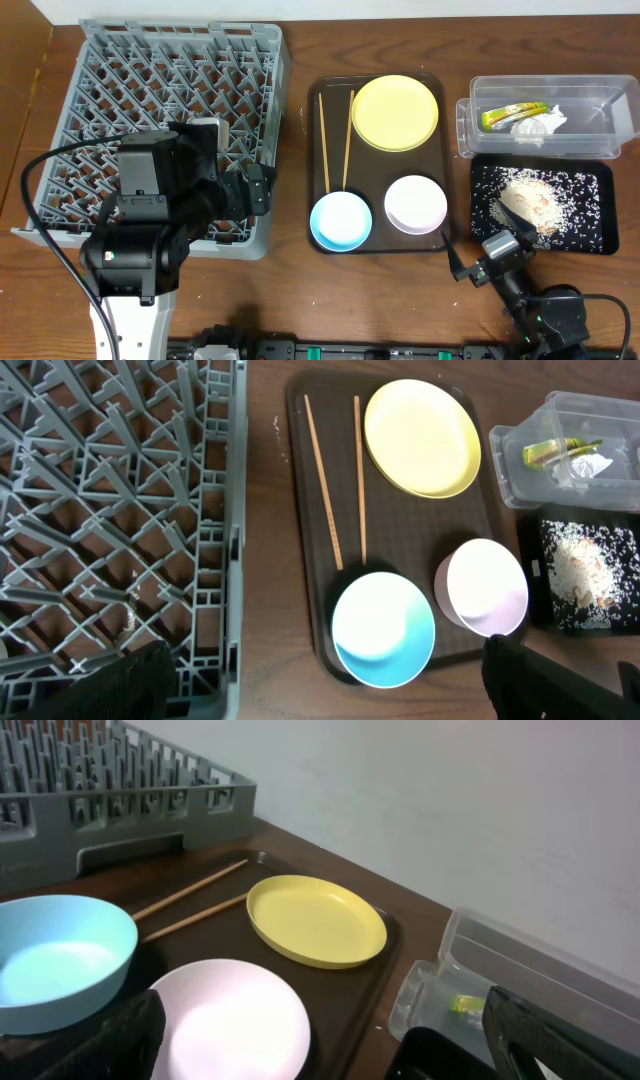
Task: Sort waste into correct bins and load items into the dishwasher
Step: 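Reach the left gripper to the chopsticks and grasp one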
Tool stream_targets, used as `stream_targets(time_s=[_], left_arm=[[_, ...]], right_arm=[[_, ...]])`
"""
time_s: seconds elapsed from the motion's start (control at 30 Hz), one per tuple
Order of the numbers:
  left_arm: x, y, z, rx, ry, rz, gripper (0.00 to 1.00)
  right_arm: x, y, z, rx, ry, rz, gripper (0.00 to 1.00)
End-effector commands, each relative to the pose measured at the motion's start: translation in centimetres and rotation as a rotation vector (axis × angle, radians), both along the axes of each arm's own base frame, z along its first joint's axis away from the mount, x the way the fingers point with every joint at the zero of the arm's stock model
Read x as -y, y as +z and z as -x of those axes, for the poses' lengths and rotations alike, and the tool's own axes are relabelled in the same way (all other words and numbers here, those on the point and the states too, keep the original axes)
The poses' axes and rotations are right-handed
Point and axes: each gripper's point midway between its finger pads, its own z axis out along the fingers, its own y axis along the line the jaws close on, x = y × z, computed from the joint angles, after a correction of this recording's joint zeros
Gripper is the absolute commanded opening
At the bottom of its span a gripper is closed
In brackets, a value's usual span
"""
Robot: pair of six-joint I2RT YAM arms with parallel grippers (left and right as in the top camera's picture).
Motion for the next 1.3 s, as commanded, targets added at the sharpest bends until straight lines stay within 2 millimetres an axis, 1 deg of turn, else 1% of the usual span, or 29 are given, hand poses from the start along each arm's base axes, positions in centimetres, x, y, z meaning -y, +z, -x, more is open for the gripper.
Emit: stream_targets(time_s=[0.0,0.27,0.37,0.43,0.5,0.53,0.57,0.6,0.63,0.67,0.73,0.77,0.87,0.97,1.03,1.13,1.2,1.27], left_arm=[[0.1,0.4,0.0,0.013,-0.012,-0.002,0.98],[0.2,0.4,0.0,0.013,-0.013,0.001,0.98],[0.8,1.2,-0.5,0.041,-0.022,0.047,0.98],[1.1,2.3,-1.8,0.111,-0.032,0.061,0.98],[2.1,3.8,-3.3,0.168,-0.044,0.134,0.98],[2.6,4.1,-4.2,0.175,-0.032,0.171,0.98],[2.9,3.9,-4.8,0.170,-0.027,0.181,0.98],[3.2,3.3,-5.4,0.154,-0.021,0.174,0.98],[3.4,2.2,-6.2,0.123,-0.003,0.152,0.98],[3.7,0.8,-6.8,0.084,0.018,0.117,0.98],[4.7,-1.9,-7.5,0.013,0.018,0.039,0.98],[5.4,-3.6,-7.8,-0.033,0.009,-0.013,0.98],[8.2,-6.3,-7.9,-0.100,-0.066,-0.064,0.98],[10.4,-7.3,-8.3,-0.108,-0.121,-0.057,0.98],[11.2,-7.6,-9.0,-0.092,-0.133,-0.052,0.98],[11.7,-7.5,-10.1,-0.061,-0.134,-0.042,0.98],[11.8,-7.3,-10.4,-0.047,-0.134,-0.037,0.98],[12.1,-7.2,-11.2,-0.016,-0.131,-0.030,0.99]], right_arm=[[0.4,0.0,-0.1,0.003,-0.017,0.003,0.99],[0.4,0.0,-0.1,0.003,-0.018,0.004,0.99],[0.4,0.0,-0.1,0.003,-0.017,0.003,0.99],[0.4,0.0,-0.1,0.003,-0.018,0.003,0.99],[0.4,0.0,-0.1,0.003,-0.017,0.003,0.99],[0.4,0.0,-0.1,0.003,-0.017,0.004,0.99],[0.4,0.0,-0.1,0.003,-0.018,0.004,0.99],[0.4,0.0,-0.1,0.003,-0.017,0.004,0.99],[0.4,0.0,-0.1,0.003,-0.017,0.003,0.99],[0.4,0.0,-0.1,0.003,-0.018,0.004,0.99],[0.4,0.0,-0.1,0.003,-0.017,0.003,0.99],[0.4,0.0,-0.1,0.003,-0.017,0.004,0.99],[0.4,0.0,-0.1,0.003,-0.018,0.003,0.99],[0.4,0.0,-0.1,0.003,-0.017,0.004,0.99],[0.4,0.0,-0.1,0.003,-0.018,0.004,0.99],[0.4,0.0,-0.1,0.003,-0.017,0.004,0.99],[0.4,0.0,-0.1,0.003,-0.017,0.004,0.99],[0.4,0.0,-0.1,0.003,-0.018,0.003,0.99]])
